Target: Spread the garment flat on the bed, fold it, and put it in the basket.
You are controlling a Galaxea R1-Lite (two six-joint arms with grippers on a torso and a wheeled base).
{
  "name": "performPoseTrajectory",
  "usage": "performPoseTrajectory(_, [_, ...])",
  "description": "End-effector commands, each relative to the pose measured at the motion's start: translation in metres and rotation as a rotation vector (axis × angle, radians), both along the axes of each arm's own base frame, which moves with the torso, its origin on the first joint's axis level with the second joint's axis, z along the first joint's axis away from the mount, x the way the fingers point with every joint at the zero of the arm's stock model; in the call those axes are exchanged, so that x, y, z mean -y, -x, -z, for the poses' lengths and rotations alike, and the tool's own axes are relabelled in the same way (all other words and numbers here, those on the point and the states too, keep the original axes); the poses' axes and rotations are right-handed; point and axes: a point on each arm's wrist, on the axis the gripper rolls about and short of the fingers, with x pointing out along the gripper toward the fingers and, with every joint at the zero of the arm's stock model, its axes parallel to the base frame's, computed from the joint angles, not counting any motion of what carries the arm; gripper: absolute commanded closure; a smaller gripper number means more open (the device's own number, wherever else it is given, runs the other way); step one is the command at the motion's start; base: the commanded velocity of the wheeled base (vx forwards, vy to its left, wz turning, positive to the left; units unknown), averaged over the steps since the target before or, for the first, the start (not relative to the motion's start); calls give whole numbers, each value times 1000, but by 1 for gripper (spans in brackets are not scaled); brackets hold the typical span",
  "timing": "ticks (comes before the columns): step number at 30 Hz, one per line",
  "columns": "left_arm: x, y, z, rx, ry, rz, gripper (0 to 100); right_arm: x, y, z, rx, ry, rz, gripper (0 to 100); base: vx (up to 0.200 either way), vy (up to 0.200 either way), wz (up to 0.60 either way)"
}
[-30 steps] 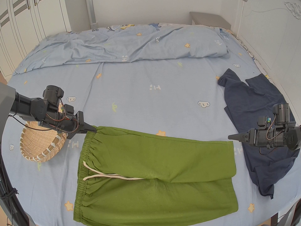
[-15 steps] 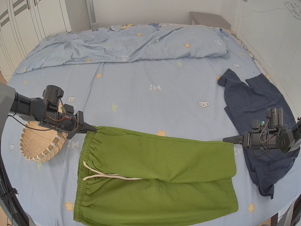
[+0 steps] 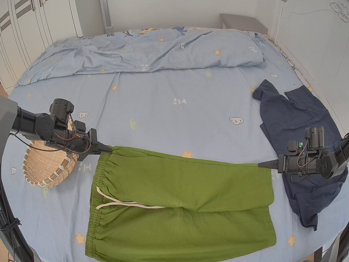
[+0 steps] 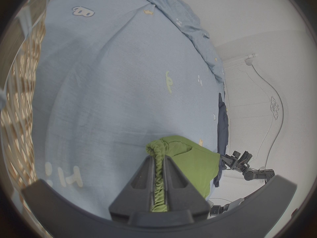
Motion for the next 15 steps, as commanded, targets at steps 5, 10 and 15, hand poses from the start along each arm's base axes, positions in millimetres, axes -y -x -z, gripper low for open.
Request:
performPoseTrajectory(5, [0,0,1,-4,0,0,100,8,-3,-2,18,4,29,100,0,0,0])
performPoseTrajectory(10, [0,0,1,-2,0,1,100,15,-4,-7,41,5,51,100,0,0,0])
performPoseTrajectory(15, [0,1,-2,6,0,1,100,10,-2,-26,99,5,39,100,0,0,0])
